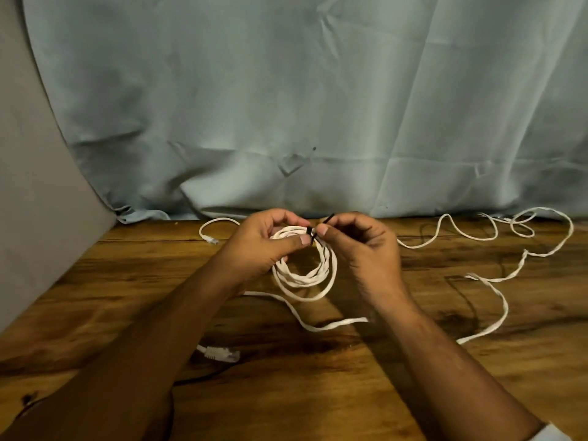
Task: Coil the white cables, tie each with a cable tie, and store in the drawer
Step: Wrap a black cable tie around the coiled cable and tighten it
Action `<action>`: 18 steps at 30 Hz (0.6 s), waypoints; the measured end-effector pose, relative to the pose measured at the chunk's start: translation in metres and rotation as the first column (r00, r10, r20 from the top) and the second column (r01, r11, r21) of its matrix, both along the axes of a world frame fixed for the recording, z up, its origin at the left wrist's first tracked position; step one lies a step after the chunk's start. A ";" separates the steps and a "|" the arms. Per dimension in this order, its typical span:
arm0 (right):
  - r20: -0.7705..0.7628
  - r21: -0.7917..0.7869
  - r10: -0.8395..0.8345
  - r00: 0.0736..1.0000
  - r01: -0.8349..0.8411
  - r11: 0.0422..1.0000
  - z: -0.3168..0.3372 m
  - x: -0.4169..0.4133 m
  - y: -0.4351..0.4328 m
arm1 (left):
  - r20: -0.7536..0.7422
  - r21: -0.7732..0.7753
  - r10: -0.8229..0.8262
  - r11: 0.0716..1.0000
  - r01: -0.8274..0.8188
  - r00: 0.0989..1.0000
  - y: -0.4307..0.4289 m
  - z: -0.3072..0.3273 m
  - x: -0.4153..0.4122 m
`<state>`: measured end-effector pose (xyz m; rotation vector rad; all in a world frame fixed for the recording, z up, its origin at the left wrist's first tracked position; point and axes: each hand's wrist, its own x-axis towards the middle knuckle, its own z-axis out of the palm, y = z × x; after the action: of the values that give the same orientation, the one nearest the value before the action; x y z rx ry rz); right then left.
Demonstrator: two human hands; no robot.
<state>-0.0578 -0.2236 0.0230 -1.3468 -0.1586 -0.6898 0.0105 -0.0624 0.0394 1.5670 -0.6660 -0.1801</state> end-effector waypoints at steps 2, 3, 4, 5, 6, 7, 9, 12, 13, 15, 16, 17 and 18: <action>0.004 -0.063 -0.035 0.999 0.036 0.997 0.000 0.000 -0.003 | 0.046 -0.001 0.020 1.000 -0.020 0.999 0.000 -0.002 0.002; 0.015 -0.117 -0.054 0.998 0.055 0.992 0.002 0.000 -0.004 | 0.067 -0.009 0.031 0.999 -0.031 0.997 0.000 -0.002 0.004; 0.028 -0.165 -0.063 0.998 0.067 0.984 0.003 0.000 -0.005 | 0.090 -0.015 0.043 0.999 -0.042 0.995 0.000 -0.002 0.004; 0.038 -0.192 -0.057 0.998 0.063 0.979 0.005 -0.001 -0.006 | 0.113 -0.018 0.057 0.998 -0.055 0.992 0.000 -0.003 0.006; 0.039 -0.200 -0.044 0.998 0.051 0.979 0.007 -0.002 -0.006 | 0.134 -0.017 0.069 0.998 -0.067 0.988 -0.001 -0.003 0.006; 0.033 -0.197 -0.032 0.999 0.037 0.980 0.008 -0.002 -0.006 | 0.151 -0.016 0.081 0.997 -0.080 0.985 -0.001 -0.004 0.007; 0.004 -0.176 -0.004 1.000 0.004 0.984 0.010 -0.004 -0.006 | 0.173 -0.024 0.108 0.994 -0.105 0.979 -0.002 -0.005 0.008; -0.062 -0.134 0.042 0.997 -0.050 0.990 0.009 -0.007 -0.007 | 0.200 -0.030 0.144 0.990 -0.141 0.969 -0.002 -0.006 0.009; -0.078 -0.124 0.052 0.996 -0.061 0.990 0.009 -0.007 -0.008 | 0.212 -0.028 0.153 0.988 -0.150 0.965 -0.001 -0.006 0.008; -0.106 -0.118 0.059 0.993 -0.071 0.990 0.008 -0.007 -0.008 | 0.239 -0.016 0.175 0.984 -0.176 0.955 -0.002 -0.008 0.008; -0.122 -0.124 0.054 0.991 -0.069 0.990 0.008 -0.007 -0.008 | 0.247 -0.009 0.186 0.982 -0.189 0.951 -0.002 -0.009 0.008; -0.137 -0.128 0.048 0.989 -0.065 0.990 0.008 -0.006 -0.007 | 0.249 -0.002 0.192 0.980 -0.197 0.949 -0.002 -0.010 0.007; -0.150 -0.123 0.042 0.988 -0.061 0.991 0.008 -0.006 -0.007 | 0.247 0.003 0.189 0.981 -0.196 0.950 -0.002 -0.010 0.007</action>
<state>-0.0637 -0.2307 0.0310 -1.5054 -0.1207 -0.5416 0.0176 -0.0648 0.0290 1.6862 -0.6991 0.1546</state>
